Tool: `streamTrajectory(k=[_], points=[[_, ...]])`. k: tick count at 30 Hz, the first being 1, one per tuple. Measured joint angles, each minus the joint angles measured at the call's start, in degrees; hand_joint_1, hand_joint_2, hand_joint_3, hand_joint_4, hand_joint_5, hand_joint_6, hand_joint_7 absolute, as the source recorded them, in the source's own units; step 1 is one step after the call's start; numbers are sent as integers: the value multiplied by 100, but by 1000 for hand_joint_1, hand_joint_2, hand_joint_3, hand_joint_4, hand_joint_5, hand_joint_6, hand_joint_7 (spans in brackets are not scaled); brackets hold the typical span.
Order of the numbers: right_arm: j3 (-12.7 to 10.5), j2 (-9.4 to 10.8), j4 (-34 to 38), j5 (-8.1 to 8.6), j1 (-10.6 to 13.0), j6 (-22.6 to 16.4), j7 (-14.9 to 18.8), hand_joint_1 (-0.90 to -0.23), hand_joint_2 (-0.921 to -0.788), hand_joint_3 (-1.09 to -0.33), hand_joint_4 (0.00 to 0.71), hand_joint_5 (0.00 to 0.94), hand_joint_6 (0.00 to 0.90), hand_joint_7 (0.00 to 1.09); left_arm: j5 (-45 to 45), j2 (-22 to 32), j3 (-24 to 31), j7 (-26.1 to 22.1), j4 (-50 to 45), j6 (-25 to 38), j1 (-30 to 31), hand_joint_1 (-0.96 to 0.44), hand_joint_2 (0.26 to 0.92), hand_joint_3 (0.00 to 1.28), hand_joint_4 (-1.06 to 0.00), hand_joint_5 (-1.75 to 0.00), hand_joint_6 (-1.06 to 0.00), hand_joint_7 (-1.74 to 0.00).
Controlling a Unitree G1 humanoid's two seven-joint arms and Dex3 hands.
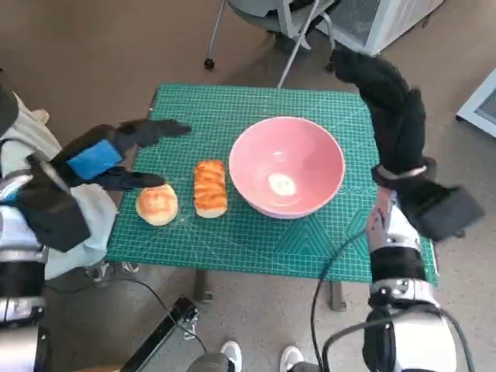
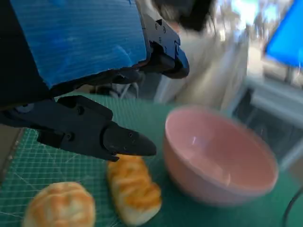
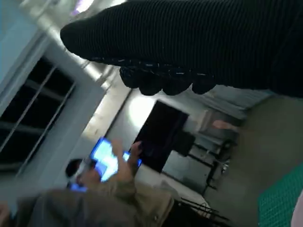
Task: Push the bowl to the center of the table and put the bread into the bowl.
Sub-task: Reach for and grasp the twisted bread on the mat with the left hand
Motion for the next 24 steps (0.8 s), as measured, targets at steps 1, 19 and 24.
streamTrajectory(k=[1, 19, 24], points=[[20, 15, -39, 36, 30, 0, 13, -539, -921, -767, 417, 27, 42, 936, 135, 0, -85, 13, 70, -95, -64, -66, 844, 1, -475, -5, -505, -192], [200, 16, -305, 70, 296, 110, -67, -531, -921, -773, 401, 20, 2, 976, 2165, -255, -1408, 1135, 1501, -959, -1080, -88, 850, 4, -490, -1, -559, -90], [220, -3, -367, 65, 377, 127, -103, -542, -921, -769, 397, 18, -1, 979, 2452, -361, -1646, 1383, 1814, -993, -1237, -92, 854, 4, -488, 0, -562, -78]])
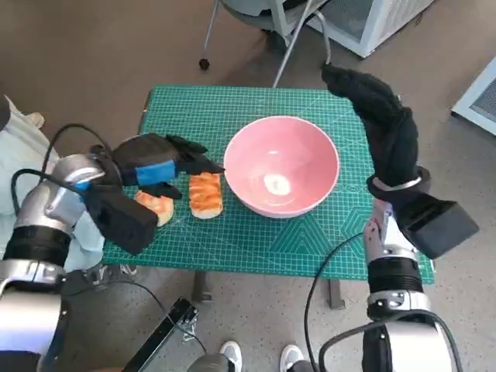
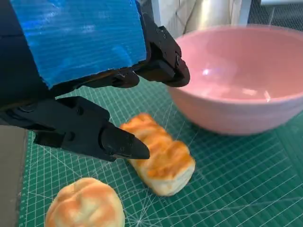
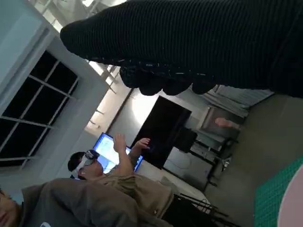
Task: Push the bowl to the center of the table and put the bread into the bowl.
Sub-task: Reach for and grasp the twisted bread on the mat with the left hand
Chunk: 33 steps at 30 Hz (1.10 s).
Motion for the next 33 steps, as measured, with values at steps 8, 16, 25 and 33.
streamTrajectory(k=[8, 16, 25, 33], points=[[44, -73, -81, -37, 100, -1, -115, -552, -921, -763, 396, 17, -1, 978, 243, -70, -283, 196, 289, 13, -123, -85, 857, 3, -486, 0, -566, -61], [86, -117, -146, -42, 167, -5, -237, -577, -921, -753, 393, 15, -1, 975, 466, -216, -585, 332, 556, 124, -168, -59, 858, 3, -499, -6, -583, -54], [120, -138, -160, -78, 255, -25, -353, -584, -921, -751, 391, 14, -1, 974, 525, -390, -786, 418, 864, 174, -309, -34, 866, 5, -537, -15, -640, -63], [126, -157, -158, -79, 270, -25, -408, -594, -921, -753, 391, 14, -1, 974, 494, -518, -837, 386, 1078, 256, -414, -17, 884, 10, -553, -14, -652, -57]])
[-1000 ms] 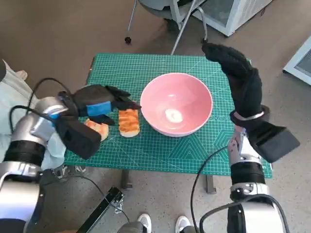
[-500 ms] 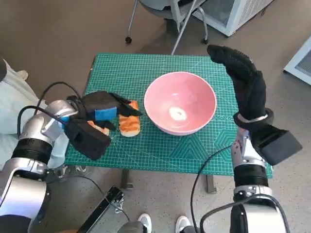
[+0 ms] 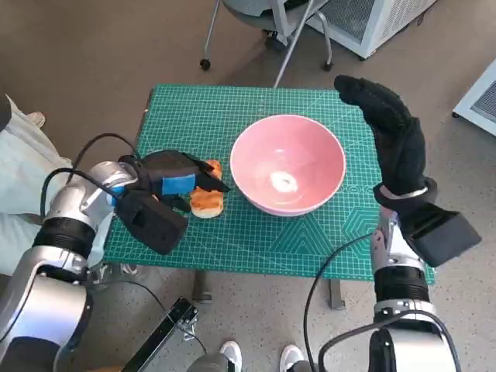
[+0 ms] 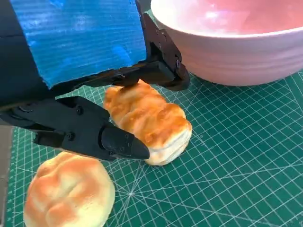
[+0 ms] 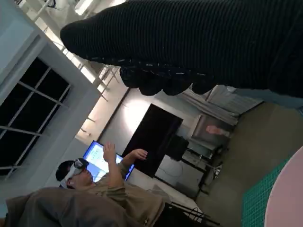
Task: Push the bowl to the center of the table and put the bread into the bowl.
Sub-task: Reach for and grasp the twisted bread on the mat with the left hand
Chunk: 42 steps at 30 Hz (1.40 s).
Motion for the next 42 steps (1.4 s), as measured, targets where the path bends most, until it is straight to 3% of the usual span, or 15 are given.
streamTrajectory(k=[9, 19, 25, 26, 27, 28, 30, 32, 35, 42], points=[[50, 0, -69, 0, 61, 0, -25, -594, -921, -756, 389, 13, -1, 975, 17, -79, -110, 167, 103, 53, -41, -18, 898, 11, -583, -17, -663, -48], [130, 48, -205, 11, 122, 83, -38, -574, -921, -771, 368, 2, -1, 975, 454, -221, -494, 1065, 178, 78, -43, -16, 913, 12, -601, -15, -679, -45], [161, 75, -235, 67, 179, 162, -28, -574, -921, -775, 364, 0, -1, 976, 758, -271, -754, 1608, 255, 160, -68, -8, 920, 106, -691, -48, -787, -93], [163, 76, -235, 81, 184, 177, -19, -576, -921, -772, 365, 1, -1, 976, 809, -283, -799, 1694, 284, 171, -75, -130, 920, 150, -734, -64, -687, -562], [163, 77, -235, 93, 186, 188, -12, -576, -921, -771, 365, 1, -1, 976, 831, -291, -828, 1754, 306, 174, -79, -173, 921, 170, -750, -69, -646, -736], [162, 78, -235, 106, 187, 195, -1, -579, -921, -769, 365, 1, -1, 977, 853, -300, -859, 1811, 339, 174, -85, -111, 921, 181, -644, -498, -620, -957], [159, 77, -235, 127, 188, 197, 17, -584, -921, -764, 365, 1, -1, 977, 864, -305, -879, 1891, 382, 168, -94, -56, 921, 180, -571, -864, -600, -1136], [152, 77, -235, 167, 188, 197, 28, -587, -921, -759, 367, 2, -1, 973, 861, -300, -881, 1940, 415, 160, -119, -23, 921, 158, -552, -1092, -607, -1202], [140, 69, -234, 188, 188, 197, 35, -584, -921, -756, 368, 2, -1, 968, 860, -279, -885, 2002, 442, 129, -154, -7, 921, 127, -565, -1223, -637, -1161], [91, 32, -167, 224, 188, 184, 36, -572, -921, -753, 371, 4, 0, 959, 866, -177, -899, 2196, 454, 24, -166, -1, 920, 101, -579, -1224, -669, -1169]])
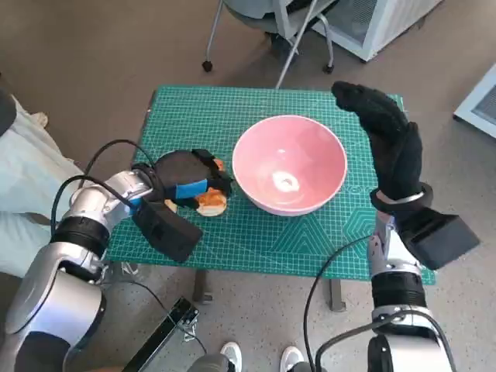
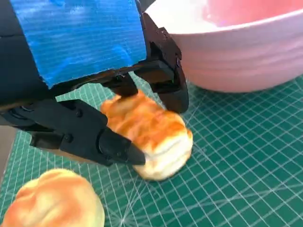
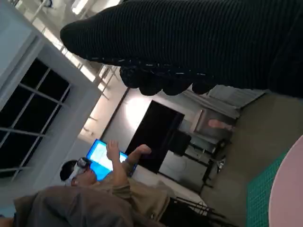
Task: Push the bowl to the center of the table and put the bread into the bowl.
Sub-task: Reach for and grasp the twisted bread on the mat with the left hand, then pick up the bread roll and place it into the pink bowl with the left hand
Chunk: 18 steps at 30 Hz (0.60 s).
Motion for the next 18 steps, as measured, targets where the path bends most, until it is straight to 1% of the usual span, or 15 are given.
streamTrajectory(k=[8, 10, 12, 18], points=[[-13, -18, 37, -9, 0, -59, -12, -577, -921, -757, 370, 3, -1, 954, -112, 184, 169, -70, 2, -119, -10, 0, 921, 102, -577, -1238, -665, -1166], [-8, -17, 39, -18, -1, -61, -20, -588, -921, -758, 369, 3, -1, 953, -231, 282, 297, -165, 2, -148, -10, 0, 920, 103, -575, -1314, -674, -1081], [-5, -15, 40, -19, -1, -61, -21, -594, -921, -758, 369, 3, -1, 951, -385, 393, 460, -269, -5, -193, -13, 0, 920, 105, -572, -1352, -680, -1039], [-6, -13, 66, -14, -3, -59, -19, -589, -921, -755, 369, 3, -1, 945, -1091, 694, 1113, -638, -138, -359, -64, 1, 920, 114, -570, -1220, -649, -1207]])
